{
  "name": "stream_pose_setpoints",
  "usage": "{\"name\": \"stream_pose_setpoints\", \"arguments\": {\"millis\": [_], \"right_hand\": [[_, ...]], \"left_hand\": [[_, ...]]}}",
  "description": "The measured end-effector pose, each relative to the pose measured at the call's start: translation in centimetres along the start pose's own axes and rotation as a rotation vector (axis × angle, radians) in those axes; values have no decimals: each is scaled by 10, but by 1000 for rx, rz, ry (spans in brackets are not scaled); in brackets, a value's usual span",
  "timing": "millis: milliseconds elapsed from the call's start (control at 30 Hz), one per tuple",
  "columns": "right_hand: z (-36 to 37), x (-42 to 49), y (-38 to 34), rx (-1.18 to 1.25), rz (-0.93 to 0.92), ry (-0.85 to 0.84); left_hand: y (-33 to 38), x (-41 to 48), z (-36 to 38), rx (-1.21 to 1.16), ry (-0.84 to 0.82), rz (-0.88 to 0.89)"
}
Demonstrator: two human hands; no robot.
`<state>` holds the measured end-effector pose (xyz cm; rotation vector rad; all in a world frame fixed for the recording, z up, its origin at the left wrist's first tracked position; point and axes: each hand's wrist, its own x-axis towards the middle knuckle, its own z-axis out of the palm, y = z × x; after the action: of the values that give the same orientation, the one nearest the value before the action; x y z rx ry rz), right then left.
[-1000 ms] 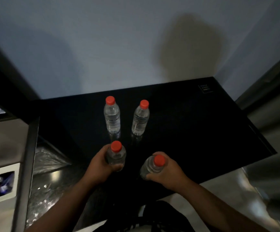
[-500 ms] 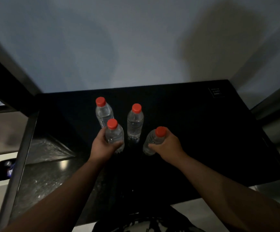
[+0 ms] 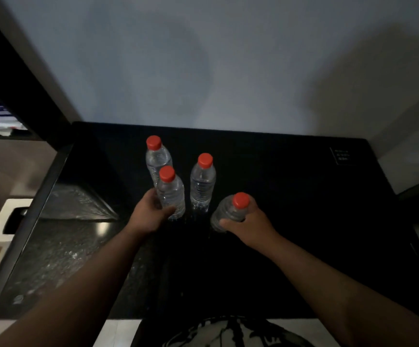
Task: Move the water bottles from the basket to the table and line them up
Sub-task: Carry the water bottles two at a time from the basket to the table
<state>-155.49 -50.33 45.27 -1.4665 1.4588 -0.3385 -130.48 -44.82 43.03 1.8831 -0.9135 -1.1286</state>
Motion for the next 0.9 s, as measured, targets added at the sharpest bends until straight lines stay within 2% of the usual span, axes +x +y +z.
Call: {"name": "stream_pose_setpoints", "arguments": {"millis": [100, 200, 267, 333, 433, 567, 767, 900], "right_hand": [[1, 0, 15, 30, 2, -48], [4, 4, 25, -8, -27, -17], [6, 4, 29, -12, 11, -13], [15, 2, 36, -135, 82, -41], [42, -11, 40, -419, 98, -289], [94, -33, 19, -550, -58, -608], [185, -80, -13, -748, -259, -789], [242, -127, -19, -849, -310, -869]], "left_hand": [[-8, -23, -7, 100, 23, -61], [-29, -53, -22, 169, 49, -108], [-43, -75, -34, 215, 48, -152], [-57, -100, -47, 214, 63, -203], [-77, -138, -62, 163, 139, -243], [-112, -196, -77, 51, 291, -320], [-193, -295, -90, -83, 347, -492], [-243, -371, -103, -168, 422, -564]]}}
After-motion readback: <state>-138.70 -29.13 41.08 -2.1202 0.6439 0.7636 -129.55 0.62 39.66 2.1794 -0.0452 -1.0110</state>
